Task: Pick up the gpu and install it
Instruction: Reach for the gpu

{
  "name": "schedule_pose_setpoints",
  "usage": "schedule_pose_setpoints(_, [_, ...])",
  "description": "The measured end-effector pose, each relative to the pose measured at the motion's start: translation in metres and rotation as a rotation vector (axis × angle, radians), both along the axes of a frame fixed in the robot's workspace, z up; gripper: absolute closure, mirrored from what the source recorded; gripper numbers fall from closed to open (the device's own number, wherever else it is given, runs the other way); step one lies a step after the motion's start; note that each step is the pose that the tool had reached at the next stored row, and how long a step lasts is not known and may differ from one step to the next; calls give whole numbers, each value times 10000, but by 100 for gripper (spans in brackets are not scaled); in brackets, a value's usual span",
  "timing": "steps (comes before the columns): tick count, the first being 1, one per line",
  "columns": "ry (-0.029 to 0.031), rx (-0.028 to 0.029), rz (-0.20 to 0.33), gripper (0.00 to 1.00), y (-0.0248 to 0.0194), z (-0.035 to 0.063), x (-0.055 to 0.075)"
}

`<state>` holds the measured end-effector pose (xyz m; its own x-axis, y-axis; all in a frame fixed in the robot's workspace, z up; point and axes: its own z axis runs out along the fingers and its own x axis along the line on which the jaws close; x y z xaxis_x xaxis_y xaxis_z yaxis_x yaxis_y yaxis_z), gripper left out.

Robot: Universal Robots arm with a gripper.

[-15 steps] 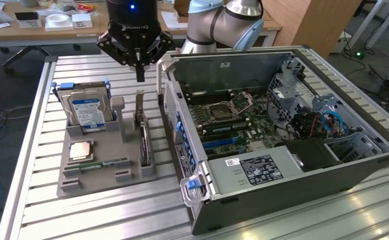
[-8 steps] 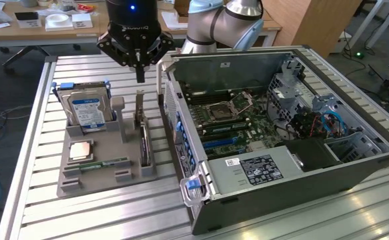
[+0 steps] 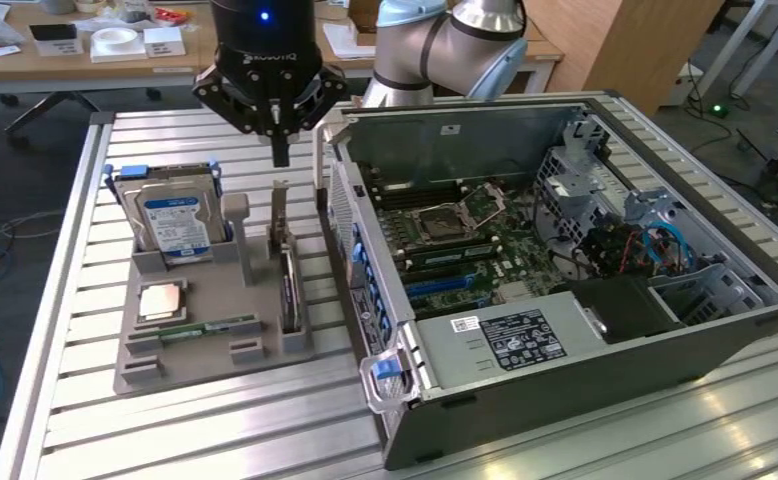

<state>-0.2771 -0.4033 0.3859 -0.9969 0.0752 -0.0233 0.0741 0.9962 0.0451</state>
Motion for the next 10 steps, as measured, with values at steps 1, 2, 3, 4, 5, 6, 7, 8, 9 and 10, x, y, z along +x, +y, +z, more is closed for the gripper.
schedule_pose_setpoints(1, [0, 1, -1, 89, -3, 0, -2])
schedule_pose_setpoints(2, [1, 0, -1, 89, -7, 0, -2])
schedule_pose_setpoints(3, [0, 0, 1, 89, -13, 0, -2])
schedule_pose_setpoints(4, [0, 0, 1, 89, -20, 0, -2])
schedule_pose_setpoints(5, [1, 0, -1, 89, -29, 0, -3])
schedule_pose_setpoints(6, [1, -1, 0, 89, -39, 0, -3])
schedule_pose_setpoints(7, [0, 0, -1, 89, -49, 0, -3])
schedule_pose_setpoints(8, [1, 0, 0, 89, -60, 0, -3])
schedule_pose_setpoints(9, [1, 0, 0, 89, -71, 0, -3])
schedule_pose_setpoints(10, [0, 0, 0, 89, -83, 0, -2])
